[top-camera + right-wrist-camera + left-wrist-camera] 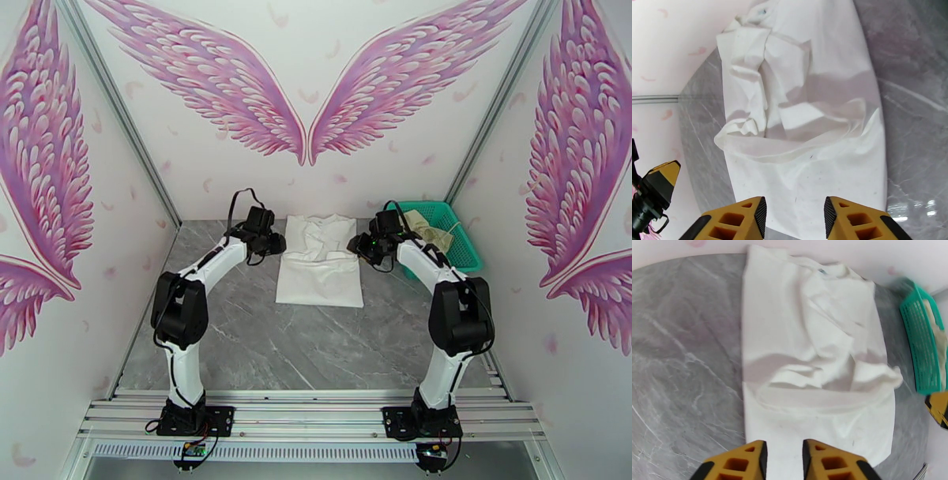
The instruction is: Fold and stack the mixed laundry pile
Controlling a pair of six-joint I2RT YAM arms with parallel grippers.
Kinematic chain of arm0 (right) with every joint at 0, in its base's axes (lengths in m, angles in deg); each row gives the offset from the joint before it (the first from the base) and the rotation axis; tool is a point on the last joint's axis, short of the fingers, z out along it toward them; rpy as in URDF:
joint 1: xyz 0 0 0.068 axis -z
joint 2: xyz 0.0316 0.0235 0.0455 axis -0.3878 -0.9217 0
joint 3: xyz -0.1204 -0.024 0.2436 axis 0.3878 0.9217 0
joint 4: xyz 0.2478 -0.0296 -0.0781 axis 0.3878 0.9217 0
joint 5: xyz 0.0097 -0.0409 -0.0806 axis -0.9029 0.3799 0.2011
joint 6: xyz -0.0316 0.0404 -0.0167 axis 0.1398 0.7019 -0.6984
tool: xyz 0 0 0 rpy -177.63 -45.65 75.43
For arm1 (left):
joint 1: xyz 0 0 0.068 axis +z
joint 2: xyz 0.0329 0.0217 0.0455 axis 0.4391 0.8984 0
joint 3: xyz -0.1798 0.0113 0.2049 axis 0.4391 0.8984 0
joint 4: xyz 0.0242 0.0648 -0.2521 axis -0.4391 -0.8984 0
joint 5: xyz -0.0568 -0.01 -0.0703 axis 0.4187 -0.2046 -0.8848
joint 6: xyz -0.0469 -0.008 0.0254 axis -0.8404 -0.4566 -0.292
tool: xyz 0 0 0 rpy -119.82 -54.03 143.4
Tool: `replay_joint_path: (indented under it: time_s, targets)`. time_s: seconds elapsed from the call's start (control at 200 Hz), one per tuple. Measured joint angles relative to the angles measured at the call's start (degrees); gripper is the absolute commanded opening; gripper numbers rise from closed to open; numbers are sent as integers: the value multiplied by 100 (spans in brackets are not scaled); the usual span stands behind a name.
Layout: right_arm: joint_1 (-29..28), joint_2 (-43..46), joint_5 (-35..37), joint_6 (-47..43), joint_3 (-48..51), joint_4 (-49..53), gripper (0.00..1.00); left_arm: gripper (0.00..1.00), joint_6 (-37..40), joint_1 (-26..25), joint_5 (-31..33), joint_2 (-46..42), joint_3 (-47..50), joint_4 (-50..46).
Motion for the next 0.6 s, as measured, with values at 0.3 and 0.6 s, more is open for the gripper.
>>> replay_joint_path:
  time_s: [0.3,0.6]
  targets:
    - [-210,-1438,35,-192,-643,-101,30,27,162,-273,-369,1338,-70,254]
    - [-20,-2022,170,-343,-1834,-50,34,34,295,-76,-402,1919,-1213,396]
